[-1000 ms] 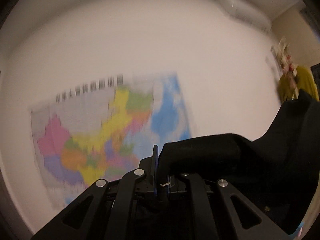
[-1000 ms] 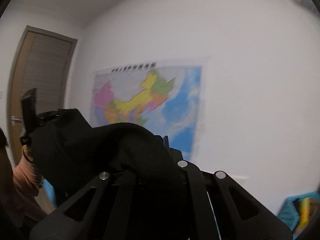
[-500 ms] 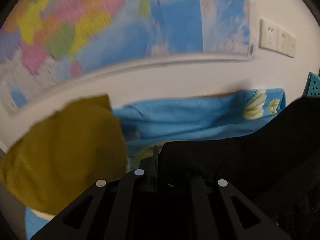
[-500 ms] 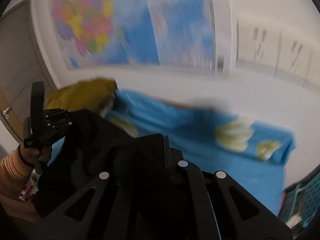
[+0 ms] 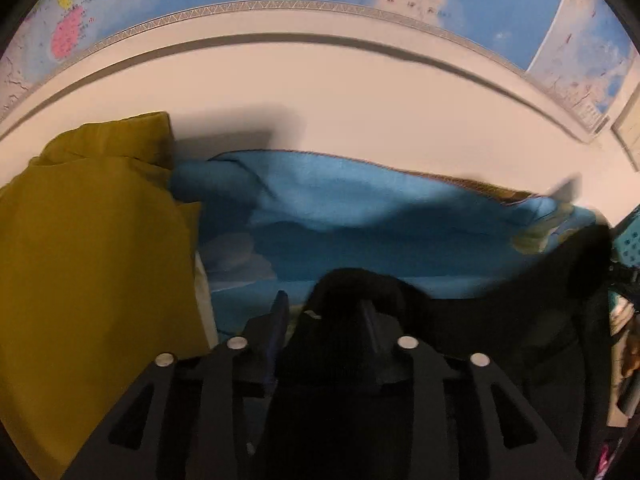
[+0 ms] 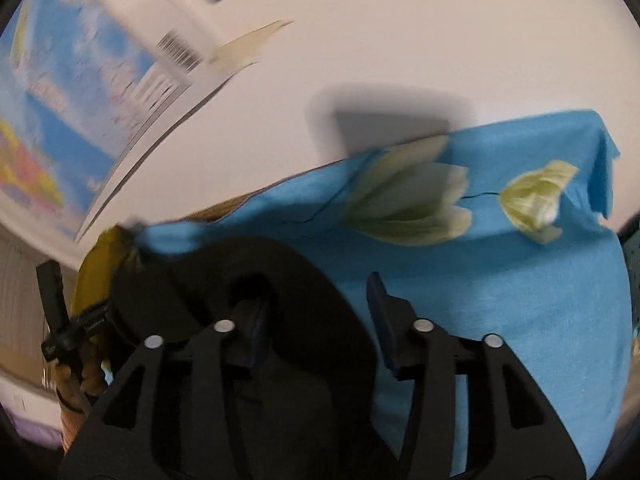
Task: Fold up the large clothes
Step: 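Lower the black shirt onto the bed with both grippers, collar away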
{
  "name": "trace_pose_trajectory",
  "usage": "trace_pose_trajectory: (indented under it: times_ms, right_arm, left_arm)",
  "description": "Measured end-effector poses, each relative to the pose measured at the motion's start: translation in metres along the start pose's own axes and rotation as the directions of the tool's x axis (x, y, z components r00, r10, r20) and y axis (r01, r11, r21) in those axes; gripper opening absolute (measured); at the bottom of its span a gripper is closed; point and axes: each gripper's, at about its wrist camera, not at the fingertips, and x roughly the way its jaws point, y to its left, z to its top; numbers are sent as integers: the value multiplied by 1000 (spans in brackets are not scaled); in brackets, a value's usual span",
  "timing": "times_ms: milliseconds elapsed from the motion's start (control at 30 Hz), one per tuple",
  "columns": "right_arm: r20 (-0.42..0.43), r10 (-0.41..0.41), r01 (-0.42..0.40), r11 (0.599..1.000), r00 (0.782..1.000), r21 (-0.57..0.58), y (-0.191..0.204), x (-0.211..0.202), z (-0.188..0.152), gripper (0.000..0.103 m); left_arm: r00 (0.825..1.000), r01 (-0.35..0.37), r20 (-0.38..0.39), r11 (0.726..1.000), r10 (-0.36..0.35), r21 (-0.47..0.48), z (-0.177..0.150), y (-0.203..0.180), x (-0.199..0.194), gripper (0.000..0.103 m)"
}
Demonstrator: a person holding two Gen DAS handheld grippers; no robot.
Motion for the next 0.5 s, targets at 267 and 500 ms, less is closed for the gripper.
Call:
trace_pose_trajectory:
  times_ms: [267, 500]
  right_arm:
    - [-52, -11, -3, 967, 999, -255, 28, -47, -69, 80]
    - [-129, 72, -105, 956, 989, -275, 13, -86, -155, 81]
  left_arm:
    - [992, 75, 81, 979, -92, 189, -41, -16, -49, 64]
    - [984, 36, 157, 955, -86, 295, -109, -13, -95, 73]
